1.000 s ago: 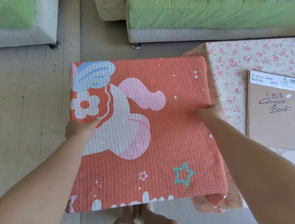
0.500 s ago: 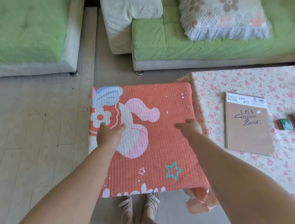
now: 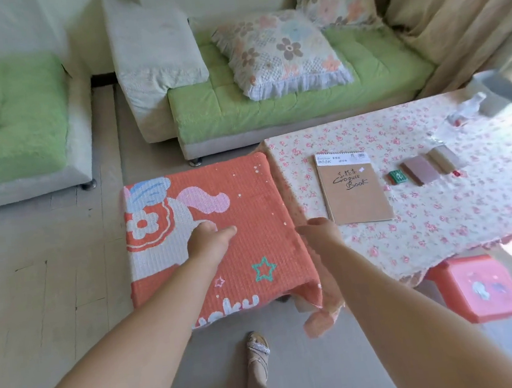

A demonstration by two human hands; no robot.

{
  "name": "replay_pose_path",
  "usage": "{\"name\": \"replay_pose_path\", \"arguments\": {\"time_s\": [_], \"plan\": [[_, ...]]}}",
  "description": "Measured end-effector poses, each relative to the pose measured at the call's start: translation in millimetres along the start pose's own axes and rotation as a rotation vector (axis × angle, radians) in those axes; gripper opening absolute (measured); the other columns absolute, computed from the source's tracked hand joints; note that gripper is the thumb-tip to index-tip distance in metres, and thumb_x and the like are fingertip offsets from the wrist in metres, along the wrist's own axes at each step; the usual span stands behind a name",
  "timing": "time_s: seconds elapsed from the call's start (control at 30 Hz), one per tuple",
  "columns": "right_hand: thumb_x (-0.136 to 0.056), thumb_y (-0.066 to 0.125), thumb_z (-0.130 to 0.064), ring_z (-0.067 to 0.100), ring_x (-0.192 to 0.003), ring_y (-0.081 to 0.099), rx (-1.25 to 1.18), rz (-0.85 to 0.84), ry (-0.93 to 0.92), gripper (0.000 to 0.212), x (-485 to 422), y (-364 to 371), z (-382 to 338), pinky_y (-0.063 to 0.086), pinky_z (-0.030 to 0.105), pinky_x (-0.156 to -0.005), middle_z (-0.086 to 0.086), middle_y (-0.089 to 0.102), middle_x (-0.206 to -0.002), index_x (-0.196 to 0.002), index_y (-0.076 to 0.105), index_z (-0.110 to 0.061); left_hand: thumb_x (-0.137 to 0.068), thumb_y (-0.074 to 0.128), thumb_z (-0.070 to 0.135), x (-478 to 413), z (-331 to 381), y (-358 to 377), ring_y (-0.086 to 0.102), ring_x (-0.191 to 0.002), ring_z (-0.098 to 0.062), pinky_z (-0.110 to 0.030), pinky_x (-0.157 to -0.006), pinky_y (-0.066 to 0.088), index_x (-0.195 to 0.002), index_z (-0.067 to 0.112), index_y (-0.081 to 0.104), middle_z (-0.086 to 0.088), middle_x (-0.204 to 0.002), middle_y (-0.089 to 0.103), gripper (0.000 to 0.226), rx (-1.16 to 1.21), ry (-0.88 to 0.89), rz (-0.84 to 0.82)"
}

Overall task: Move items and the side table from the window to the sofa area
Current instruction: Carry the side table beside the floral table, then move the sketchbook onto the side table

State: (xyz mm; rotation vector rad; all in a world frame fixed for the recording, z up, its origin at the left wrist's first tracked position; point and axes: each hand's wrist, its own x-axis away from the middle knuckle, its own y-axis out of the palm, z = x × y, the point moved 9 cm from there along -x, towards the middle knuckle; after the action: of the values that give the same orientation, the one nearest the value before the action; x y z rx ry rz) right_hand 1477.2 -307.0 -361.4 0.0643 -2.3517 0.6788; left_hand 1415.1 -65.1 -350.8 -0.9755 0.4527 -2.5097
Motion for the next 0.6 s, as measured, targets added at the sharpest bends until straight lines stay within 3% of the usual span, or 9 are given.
{"name": "replay_pose_path", "arguments": {"time_s": [0.07, 0.13, 0.23, 0.4, 0.47, 0.53, 0.6], "plan": [[-0.085, 0.063, -0.017, 0.021, -0.106, 0.058, -0.021, 0.034, -0.005, 0.051, 15.5, -14.7, 17.3, 0.047, 0.032, -0.093, 0.007, 0.058, -0.128, -0.133, 0.050, -0.009, -0.087, 0.062, 0.030, 18.7, -2.1, 16.6, 0.052, -0.121, -0.030, -0.038, -0.100, 0.041, -0.125, 0.008, 0.054, -0.011, -0.128, 0.057, 0.044, -0.006, 0.024, -0.038], [-0.085, 0.062, -0.016, 0.022, -0.110, 0.058, -0.059, 0.083, 0.005, 0.050, 37.4, -39.6, 41.8, 0.047, 0.034, -0.096, 0.009, 0.057, -0.131, -0.133, 0.050, -0.007, -0.087, 0.063, 0.029, 46.0, -2.7, 39.0, 0.049, -0.126, -0.031, -0.038, -0.102, 0.039, -0.134, 0.005, 0.047, -0.013, -0.138, 0.051, 0.055, -0.016, 0.051, -0.081], [-0.086, 0.061, -0.014, 0.023, -0.091, 0.063, -0.087, 0.124, 0.032, 0.046, 63.3, -70.3, 74.4, 0.051, 0.034, -0.084, 0.016, 0.063, -0.116, -0.129, 0.052, 0.000, -0.086, 0.065, 0.028, 77.5, -3.7, 67.3, 0.053, -0.117, -0.027, -0.035, -0.095, 0.042, -0.132, 0.004, 0.049, -0.013, -0.135, 0.053, 0.055, -0.021, 0.078, -0.125], [-0.084, 0.063, -0.019, 0.030, -0.114, 0.057, -0.154, 0.220, 0.082, 0.051, 92.7, -134.7, 130.0, 0.045, 0.040, -0.100, 0.017, 0.058, -0.129, -0.131, 0.051, -0.002, -0.084, 0.067, 0.026, 129.5, 9.2, 121.6, 0.052, -0.122, -0.029, -0.034, -0.100, 0.041, -0.127, 0.003, 0.053, -0.013, -0.132, 0.056, 0.051, -0.053, 0.125, -0.214], [-0.083, 0.065, -0.019, 0.028, -0.117, 0.055, -0.190, 0.248, 0.088, 0.053, 97.4, -159.0, 150.0, 0.044, 0.037, -0.100, 0.014, 0.057, -0.131, -0.132, 0.052, -0.003, -0.084, 0.067, 0.024, 144.3, 14.0, 141.7, 0.054, -0.119, -0.029, -0.031, -0.094, 0.042, -0.113, 0.005, 0.060, -0.011, -0.117, 0.063, 0.035, -0.070, 0.136, -0.224], [-0.081, 0.065, -0.018, 0.025, -0.099, 0.058, -0.208, 0.267, 0.093, 0.046, 97.5, -178.4, 164.2, 0.045, 0.032, -0.085, 0.015, 0.064, -0.116, -0.123, 0.059, 0.000, -0.085, 0.066, 0.024, 156.3, 17.3, 156.8, 0.055, -0.115, -0.028, -0.027, -0.086, 0.039, -0.110, 0.006, 0.061, -0.008, -0.110, 0.063, 0.031, -0.072, 0.135, -0.235], [-0.077, 0.065, -0.018, 0.020, -0.072, 0.046, -0.220, 0.270, 0.109, 0.025, 96.2, -200.9, 176.9, 0.035, 0.028, -0.068, 0.013, 0.057, -0.081, -0.095, 0.067, 0.000, -0.085, 0.065, 0.024, 167.3, 23.8, 177.6, 0.055, -0.111, -0.027, -0.029, -0.086, 0.038, -0.112, 0.007, 0.060, -0.006, -0.111, 0.061, 0.033, -0.080, 0.148, -0.248]]}}
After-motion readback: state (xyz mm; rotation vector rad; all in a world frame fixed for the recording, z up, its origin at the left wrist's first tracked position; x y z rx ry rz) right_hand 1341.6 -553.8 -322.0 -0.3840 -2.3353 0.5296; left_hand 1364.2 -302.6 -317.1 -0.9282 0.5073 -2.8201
